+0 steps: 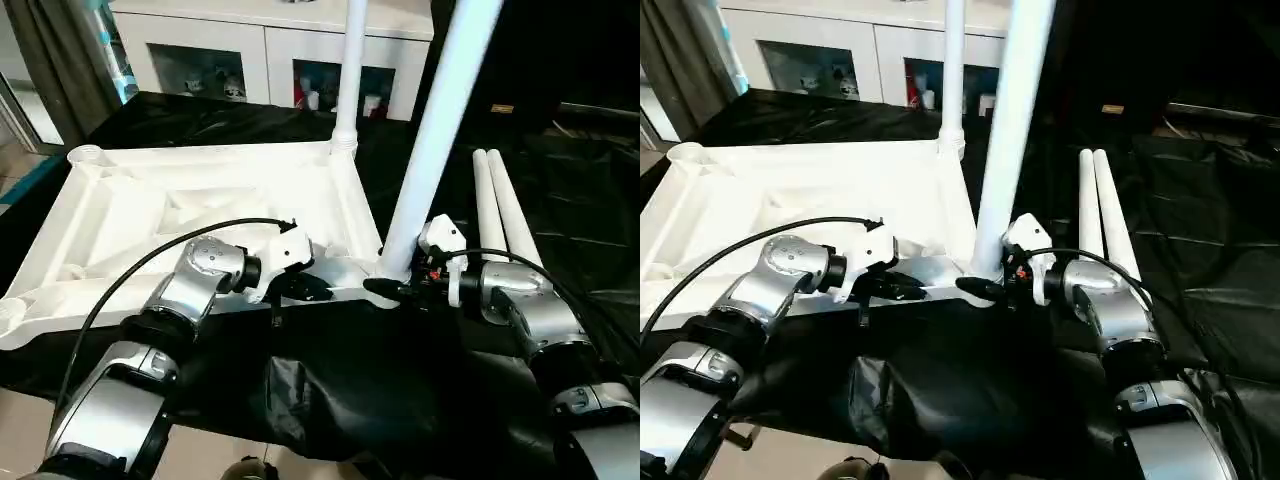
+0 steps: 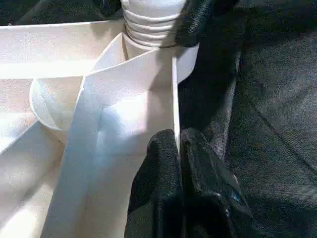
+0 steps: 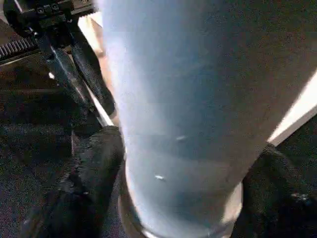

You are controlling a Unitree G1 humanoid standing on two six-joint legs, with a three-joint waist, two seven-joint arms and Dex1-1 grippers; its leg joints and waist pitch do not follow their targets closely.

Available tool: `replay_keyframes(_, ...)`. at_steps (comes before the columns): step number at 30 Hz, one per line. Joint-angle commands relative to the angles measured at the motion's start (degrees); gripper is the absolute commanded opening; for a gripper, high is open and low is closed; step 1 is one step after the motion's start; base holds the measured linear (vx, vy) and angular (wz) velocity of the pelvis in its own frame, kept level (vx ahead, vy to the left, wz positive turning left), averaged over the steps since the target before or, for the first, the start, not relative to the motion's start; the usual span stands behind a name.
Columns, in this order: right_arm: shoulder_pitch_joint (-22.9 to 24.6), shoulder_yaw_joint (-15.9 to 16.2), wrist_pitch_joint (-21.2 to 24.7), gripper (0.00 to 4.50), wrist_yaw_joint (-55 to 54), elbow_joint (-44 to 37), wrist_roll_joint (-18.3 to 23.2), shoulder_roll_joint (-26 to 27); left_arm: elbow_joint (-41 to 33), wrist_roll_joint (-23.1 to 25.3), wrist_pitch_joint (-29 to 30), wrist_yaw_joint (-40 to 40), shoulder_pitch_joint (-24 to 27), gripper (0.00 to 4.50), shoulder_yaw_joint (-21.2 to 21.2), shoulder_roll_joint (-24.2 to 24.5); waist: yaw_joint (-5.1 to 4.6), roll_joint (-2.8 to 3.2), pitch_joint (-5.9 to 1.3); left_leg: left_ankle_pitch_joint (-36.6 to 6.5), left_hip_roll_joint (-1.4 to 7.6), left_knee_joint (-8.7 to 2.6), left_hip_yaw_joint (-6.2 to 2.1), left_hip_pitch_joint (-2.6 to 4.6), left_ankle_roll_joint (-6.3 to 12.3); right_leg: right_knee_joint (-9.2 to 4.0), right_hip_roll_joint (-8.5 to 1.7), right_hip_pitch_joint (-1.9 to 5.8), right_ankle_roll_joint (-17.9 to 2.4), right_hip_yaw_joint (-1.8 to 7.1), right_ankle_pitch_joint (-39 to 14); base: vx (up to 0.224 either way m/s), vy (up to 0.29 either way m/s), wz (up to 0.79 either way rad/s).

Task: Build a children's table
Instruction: Rotate leg to tighten

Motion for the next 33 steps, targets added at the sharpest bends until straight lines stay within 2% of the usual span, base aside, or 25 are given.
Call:
replay_keyframes(1,0.7,0.4,0.6,3.05,0.8,-1.5,0.7,0.1,-1.9,-2.1,-0.7,-0.9,0.6,0.00,0.0,-0.9,-0.09,-0.69,-4.26,-10.0,4.04,-3.77,-2.06,1.89,3.92,-3.97,-4.26,2.33,-15.2,2.64,-5.8,0.000,0.000,0.00)
replay_keyframes(2,0.8,0.4,0.7,2.82,0.8,-1.6,0.7,0.2,-1.9,-2.1,-0.7,-0.9,0.6,0.00,0.0,-0.9,-0.07,-0.66,-4.27,-10.1,4.02,-3.76,-2.05,1.92,3.86,-3.99,-4.28,2.33,-15.1,2.63,-6.0,0.000,0.000,0.00)
replay_keyframes(6,2.1,-0.5,2.2,2.71,-1.2,-2.0,1.2,1.2,-1.7,-2.3,-0.1,0.1,0.4,0.00,0.5,-1.5,-0.04,-0.66,-4.22,-10.0,4.05,-3.81,-2.06,1.98,3.99,-4.04,-4.24,2.28,-14.9,2.68,-6.3,0.000,0.000,0.00)
replay_keyframes(10,2.5,-1.5,1.5,2.68,-10.0,1.6,-1.0,3.4,0.8,-1.1,0.7,5.4,-1.1,0.00,1.3,-3.0,-0.35,-0.77,-4.12,-11.4,3.99,-3.99,-2.14,2.03,2.83,-4.31,-4.30,2.12,-14.5,2.68,-8.7,0.000,0.000,0.00)
replay_keyframes(11,2.5,-1.7,1.5,2.68,-11.8,2.4,-1.4,3.9,1.6,-0.7,1.0,7.0,-1.6,0.00,1.5,-3.4,-0.59,-0.72,-3.94,-12.8,3.93,-4.10,-2.14,2.13,2.07,-4.62,-4.34,1.93,-14.1,2.79,-11.0,0.000,0.000,0.00)
replay_keyframes(12,2.2,-3.0,2.2,2.68,-18.7,4.6,-2.0,5.8,3.8,0.2,1.9,11.5,-3.1,0.00,1.9,-4.7,-0.75,-0.72,-3.88,-14.4,3.92,-4.21,-2.24,2.40,1.10,-4.98,-4.48,1.84,-13.5,2.85,-13.5,0.000,0.000,0.00)
replay_keyframes(13,2.0,-3.7,2.5,2.68,-22.1,5.7,-2.3,6.8,4.9,0.6,2.4,13.7,-3.9,0.00,2.1,-5.4,-0.89,-0.70,-3.87,-14.7,3.89,-4.23,-2.26,2.48,0.64,-5.06,-4.51,1.70,-13.3,2.93,-14.2,0.000,0.000,0.00)
replay_keyframes(14,1.4,-5.2,3.3,2.68,-27.5,7.2,-2.1,8.2,6.3,1.3,2.8,16.7,-4.9,0.00,2.2,-6.3,-1.14,-0.36,-3.67,-16.0,3.88,-4.45,-2.48,2.63,-0.66,-5.29,-4.57,1.53,-13.0,2.98,-16.4,0.000,0.000,0.00)
replay_keyframes(16,0.1,-7.6,5.1,2.68,-36.8,9.5,-1.8,10.8,8.3,1.7,5.0,22.5,-6.8,0.00,2.9,-8.7,-1.40,-0.38,-3.74,-17.3,3.78,-4.58,-2.61,2.62,-1.58,-5.58,-4.56,1.70,-12.1,2.90,-18.1,0.000,0.000,0.00)
replay_keyframes(17,-0.3,-8.2,5.4,2.68,-39.6,10.2,-1.7,11.5,8.9,1.7,5.8,24.2,-7.4,0.00,3.2,-9.4,-1.39,-0.18,-3.66,-19.4,3.79,-4.65,-2.71,3.11,-2.24,-5.92,-4.54,1.33,-11.3,2.84,-19.9,0.000,0.000,0.00)
replay_keyframes(18,-0.3,-8.2,5.4,2.68,-39.6,10.2,-1.7,11.5,8.9,1.7,5.8,24.2,-7.4,0.00,3.2,-9.4,-1.49,-0.33,-3.67,-19.5,3.77,-4.67,-2.64,3.02,-2.20,-6.02,-4.53,1.39,-11.2,2.90,-19.8,0.000,0.000,0.00)
replay_keyframes(19,-1.2,-8.4,5.4,2.68,-42.8,11.2,-1.8,13.3,9.6,1.4,6.5,26.3,-8.2,0.00,3.5,-11.1,-1.53,-0.08,-3.69,-19.5,3.74,-4.75,-2.65,2.94,-2.31,-6.02,-4.46,1.28,-11.0,2.97,-19.0,0.000,0.000,0.00)
replay_keyframes(20,-1.9,-8.5,5.2,2.68,-45.0,11.9,-1.9,14.6,10.2,1.2,6.8,27.6,-8.8,0.00,3.7,-12.2,-1.53,-0.12,-3.71,-19.5,3.71,-4.76,-2.71,2.89,-2.28,-6.05,-4.50,1.39,-10.9,2.93,-18.8,0.000,0.000,0.00)
replay_keyframes(22,-2.6,-7.6,3.4,2.68,-45.0,12.3,-2.6,16.5,10.9,1.3,6.6,28.4,-9.3,0.00,3.6,-13.5,-1.47,0.04,-3.83,-19.3,3.70,-4.78,-2.72,2.84,-2.12,-6.01,-4.50,1.45,-10.8,2.86,-18.0,0.000,0.000,0.00)
replay_keyframes(23,-3.3,-5.5,0.2,2.68,-42.7,12.3,-3.8,19.1,11.8,1.6,5.8,28.7,-9.6,0.00,3.2,-14.7,-1.51,-0.14,-3.88,-18.8,3.67,-4.89,-2.70,2.74,-1.86,-5.99,-4.39,1.65,-10.8,2.79,-16.7,0.000,0.000,0.00)
replay_keyframes(24,-3.5,-4.9,-0.6,2.68,-41.9,12.2,-4.0,19.6,12.1,1.7,5.4,28.6,-9.6,0.00,3.0,-14.9,-1.48,-0.10,-3.85,-19.0,3.66,-4.89,-2.65,2.74,-1.74,-6.08,-4.50,1.57,-10.6,2.79,-16.5,0.000,0.000,0.00)
replay_keyframes(25,-3.5,-4.8,-0.9,2.68,-41.7,12.1,-4.1,19.8,12.2,1.7,5.3,28.5,-9.7,0.00,3.0,-14.9,-1.50,-0.13,-3.82,-19.0,3.69,-4.92,-2.70,2.73,-1.54,-6.08,-4.52,1.66,-10.7,2.78,-16.4,0.000,0.000,0.00)
replay_keyframes(26,-3.6,-5.6,-0.8,3.03,-40.2,11.7,-2.7,19.8,12.1,1.2,4.7,27.8,-9.5,0.00,3.2,-14.6,-1.42,-0.34,-3.83,-18.6,3.71,-4.94,-2.68,2.64,-0.94,-6.05,-4.54,1.78,-10.8,2.80,-16.2,0.000,0.000,0.00)
replay_keyframes(27,-3.6,-5.6,-0.8,3.24,-40.1,11.7,-2.6,19.8,12.1,1.2,4.7,27.8,-9.5,0.00,3.3,-14.6,-1.39,-0.23,-3.85,-18.2,3.74,-4.89,-2.63,2.63,-0.53,-6.03,-4.58,1.78,-10.9,2.83,-15.8,0.000,0.000,0.00)
replay_keyframes(28,-3.8,-5.9,-1.1,3.24,-39.2,11.5,-2.0,19.4,11.8,0.6,4.2,27.1,-9.3,0.00,3.6,-14.3,-1.44,-0.50,-3.83,-17.9,3.74,-4.90,-2.58,2.55,-0.14,-6.04,-4.53,1.81,-10.9,2.81,-15.7,0.000,0.000,0.00)
replay_keyframes(31,-3.4,-5.3,-2.0,3.60,-33.9,9.7,-1.4,16.5,10.4,0.1,2.1,23.0,-8.1,0.00,3.5,-12.3,-1.35,-0.47,-3.89,-17.3,3.70,-4.81,-2.62,2.27,0.53,-6.03,-4.72,2.06,-10.8,2.81,-16.2,0.000,0.000,0.00)
replay_keyframes(33,-3.0,-5.2,-1.8,3.60,-29.2,8.7,-0.9,14.9,9.8,-0.2,0.9,20.3,-7.4,0.00,3.4,-11.3,-1.17,-0.47,-4.06,-15.7,3.79,-4.69,-2.53,2.24,1.41,-5.76,-4.57,2.08,-11.0,2.81,-13.8,0.000,0.000,0.00)
